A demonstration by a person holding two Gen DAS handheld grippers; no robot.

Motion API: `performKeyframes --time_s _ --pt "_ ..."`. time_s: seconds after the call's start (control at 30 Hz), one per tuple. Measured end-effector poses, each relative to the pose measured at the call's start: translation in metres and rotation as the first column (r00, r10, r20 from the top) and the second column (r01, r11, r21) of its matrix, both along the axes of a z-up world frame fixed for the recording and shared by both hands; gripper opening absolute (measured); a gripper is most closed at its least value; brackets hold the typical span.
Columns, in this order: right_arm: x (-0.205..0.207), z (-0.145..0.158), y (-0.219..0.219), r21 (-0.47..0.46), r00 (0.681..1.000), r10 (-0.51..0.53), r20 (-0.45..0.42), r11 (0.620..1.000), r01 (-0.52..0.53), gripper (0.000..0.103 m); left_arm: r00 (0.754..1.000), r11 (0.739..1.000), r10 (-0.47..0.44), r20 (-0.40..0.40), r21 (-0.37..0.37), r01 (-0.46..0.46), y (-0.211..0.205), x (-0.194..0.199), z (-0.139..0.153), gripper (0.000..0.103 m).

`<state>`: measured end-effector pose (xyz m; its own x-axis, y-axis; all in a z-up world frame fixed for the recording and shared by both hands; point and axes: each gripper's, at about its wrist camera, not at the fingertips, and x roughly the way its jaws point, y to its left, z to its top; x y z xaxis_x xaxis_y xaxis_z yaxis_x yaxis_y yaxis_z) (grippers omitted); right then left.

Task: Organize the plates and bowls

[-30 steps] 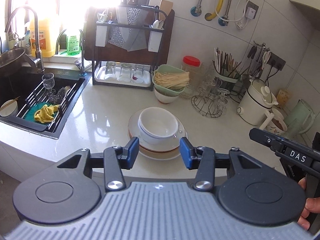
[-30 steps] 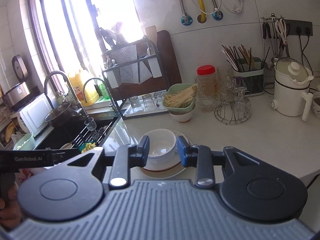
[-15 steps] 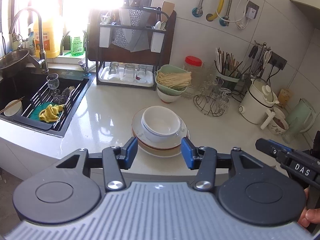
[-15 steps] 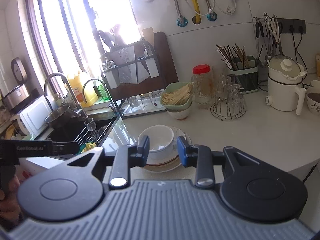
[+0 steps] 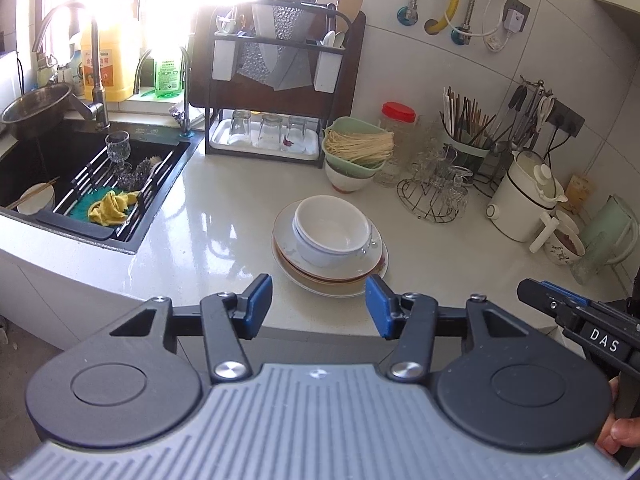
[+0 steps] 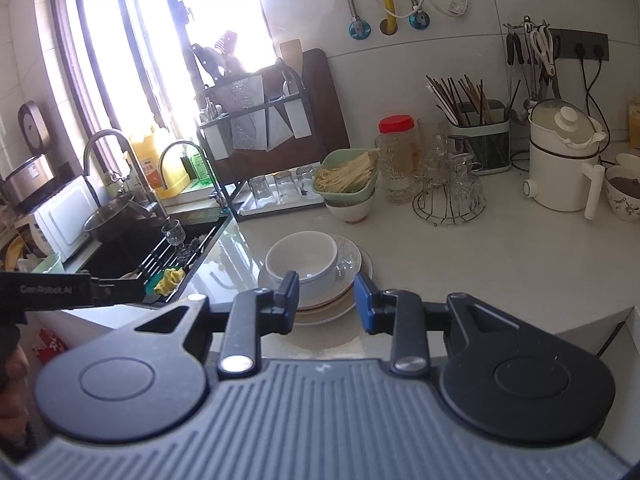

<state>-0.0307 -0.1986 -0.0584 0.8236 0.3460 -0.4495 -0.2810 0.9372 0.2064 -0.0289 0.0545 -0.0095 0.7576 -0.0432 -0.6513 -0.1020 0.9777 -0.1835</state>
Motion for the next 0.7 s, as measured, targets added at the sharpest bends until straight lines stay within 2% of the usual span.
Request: performKeyframes --time_s 0.27,0.7 --pt "0.007 -0.003 0.006 0.006 1.000 0.003 -0.026 1.000 -0.003 0.034 1.000 1.000 0.017 -0.016 0.002 -0.017 0.003 -0.002 -0.002 0.062" --pt "0.010 0.002 0.007 -0.012 1.000 0.002 -0.003 1.000 -0.003 0.034 1.000 1.000 0.000 -0.005 -0.003 0.000 0.004 0.009 0.001 0.064"
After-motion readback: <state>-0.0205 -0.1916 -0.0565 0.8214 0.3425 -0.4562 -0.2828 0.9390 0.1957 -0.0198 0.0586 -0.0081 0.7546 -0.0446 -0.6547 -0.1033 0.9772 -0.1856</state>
